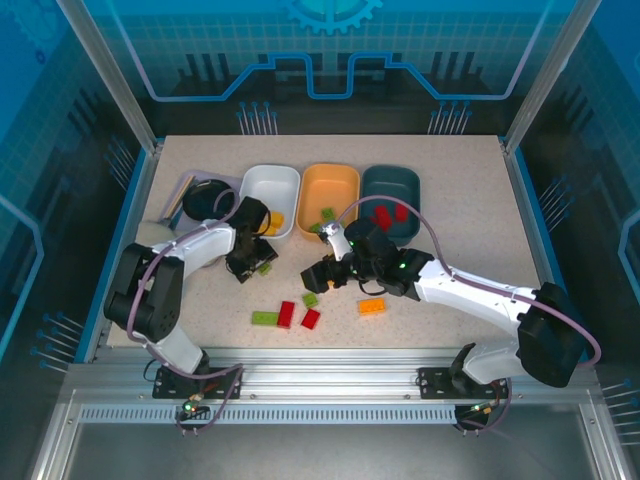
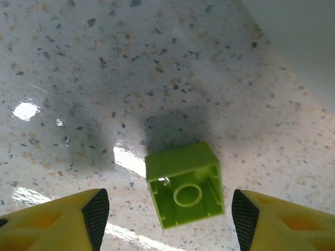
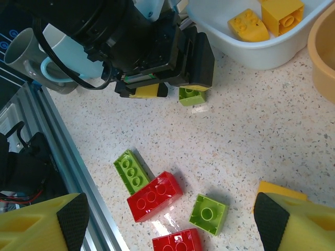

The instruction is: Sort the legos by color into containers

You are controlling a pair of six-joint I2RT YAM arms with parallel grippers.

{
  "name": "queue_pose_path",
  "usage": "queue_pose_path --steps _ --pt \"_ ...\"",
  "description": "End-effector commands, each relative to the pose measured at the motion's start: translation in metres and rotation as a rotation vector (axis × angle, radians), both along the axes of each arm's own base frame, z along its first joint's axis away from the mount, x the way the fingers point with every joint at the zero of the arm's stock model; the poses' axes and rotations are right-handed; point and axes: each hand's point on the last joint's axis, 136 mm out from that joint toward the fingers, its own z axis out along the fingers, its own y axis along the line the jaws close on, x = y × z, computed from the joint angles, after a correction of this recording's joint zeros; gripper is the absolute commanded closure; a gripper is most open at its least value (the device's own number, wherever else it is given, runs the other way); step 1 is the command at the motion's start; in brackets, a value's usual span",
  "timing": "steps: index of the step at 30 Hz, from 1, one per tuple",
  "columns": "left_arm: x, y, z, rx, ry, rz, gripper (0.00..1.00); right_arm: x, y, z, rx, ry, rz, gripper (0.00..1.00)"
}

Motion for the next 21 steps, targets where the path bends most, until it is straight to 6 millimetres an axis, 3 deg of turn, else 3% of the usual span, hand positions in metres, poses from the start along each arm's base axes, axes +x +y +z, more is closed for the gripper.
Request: queue_pose_path --steps 1,4,15,18,21 --pt "0.009 0.004 -0.002 0.020 -0.013 0.037 0.35 -0.003 0.006 0.004 0.007 0.007 0.015 0.15" --pt "0.013 0.002 -0.006 0.013 -0.020 0.040 0.36 -0.002 0.008 0.004 0.009 0.010 0.020 0.15" --pt "0.014 0.000 -0.013 0.023 -0.027 0.017 0.63 0.000 0.009 0.001 0.000 0.031 0.011 0.16" --pt "0.011 0.000 0.000 0.041 -0.050 0.006 0.65 0.002 0.006 0.005 -0.001 0.025 -0.003 0.16" --pt "0.005 -0.007 0.032 0.037 -0.092 -0.036 0.65 0.012 -0.005 0.023 0.014 -0.013 -0.068 0.16"
